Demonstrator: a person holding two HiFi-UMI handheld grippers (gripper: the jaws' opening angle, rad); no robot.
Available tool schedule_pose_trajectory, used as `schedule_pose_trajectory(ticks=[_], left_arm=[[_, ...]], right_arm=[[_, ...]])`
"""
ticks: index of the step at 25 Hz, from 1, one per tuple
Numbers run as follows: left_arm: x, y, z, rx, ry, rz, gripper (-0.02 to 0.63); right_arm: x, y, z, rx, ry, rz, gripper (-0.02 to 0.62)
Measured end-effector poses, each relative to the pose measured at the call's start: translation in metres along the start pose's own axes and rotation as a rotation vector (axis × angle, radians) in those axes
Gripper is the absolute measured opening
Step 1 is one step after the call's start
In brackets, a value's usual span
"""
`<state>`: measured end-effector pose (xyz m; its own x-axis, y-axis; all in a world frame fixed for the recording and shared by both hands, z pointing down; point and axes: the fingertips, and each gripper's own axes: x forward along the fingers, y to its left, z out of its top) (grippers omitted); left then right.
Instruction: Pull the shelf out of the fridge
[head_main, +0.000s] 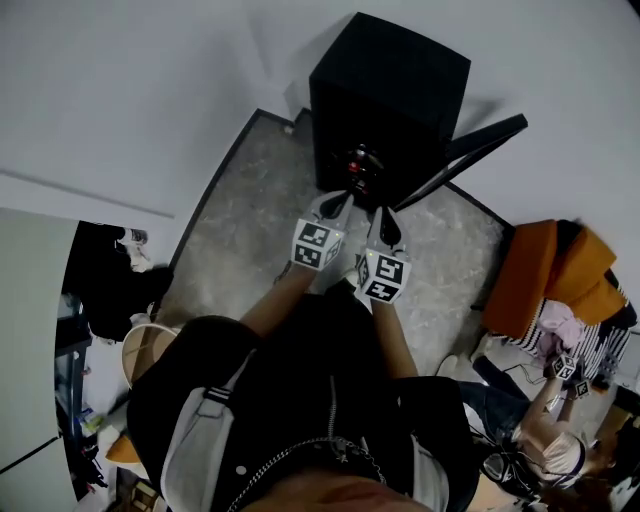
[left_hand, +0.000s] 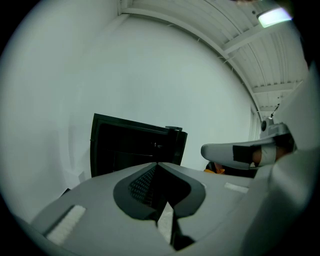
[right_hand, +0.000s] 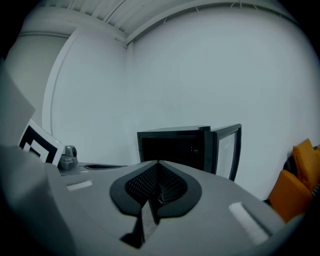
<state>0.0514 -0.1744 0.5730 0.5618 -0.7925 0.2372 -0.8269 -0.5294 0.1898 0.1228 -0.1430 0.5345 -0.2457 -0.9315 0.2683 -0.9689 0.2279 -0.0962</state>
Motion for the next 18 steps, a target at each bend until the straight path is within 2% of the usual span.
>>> schedule_pose_trajectory(ticks=[3,5,8,10,12,14,18], left_arm=[[0.045,0.011,0.000,-0.094,0.006,0.039,0.009],[0.051,0.018,-0.003,-0.166,-0.004,0.062,0.011],[0.061,0.029,-0.003,-0.224,-0.020,0.088,0.018],[0.071,0.037,-0.002,-0.290,-0.045,0.084,0.032],[0.082,0.047,0.000,-0.360,-0.082,0.074,0.081],[0.091,0.058,0.002,-0.410,-0.113,0.065,0.082],[0.115,0.087,0.000,-0.627,-0.193,0.023,0.081]], right_arm=[[0.030,-0.033,0.004,0.005,0.024,0.027,0.002],[0.032,-0.042,0.005,0.006,0.027,0.035,0.003],[0.037,-0.053,0.009,0.008,0.028,0.041,0.002],[0.042,-0.057,0.011,0.003,0.032,0.048,0.002],[0.047,-0.058,0.012,-0.002,0.038,0.054,0.002],[0.052,-0.056,0.013,-0.009,0.045,0.058,0.002],[0.065,-0.051,0.019,-0.034,0.053,0.056,0.003]])
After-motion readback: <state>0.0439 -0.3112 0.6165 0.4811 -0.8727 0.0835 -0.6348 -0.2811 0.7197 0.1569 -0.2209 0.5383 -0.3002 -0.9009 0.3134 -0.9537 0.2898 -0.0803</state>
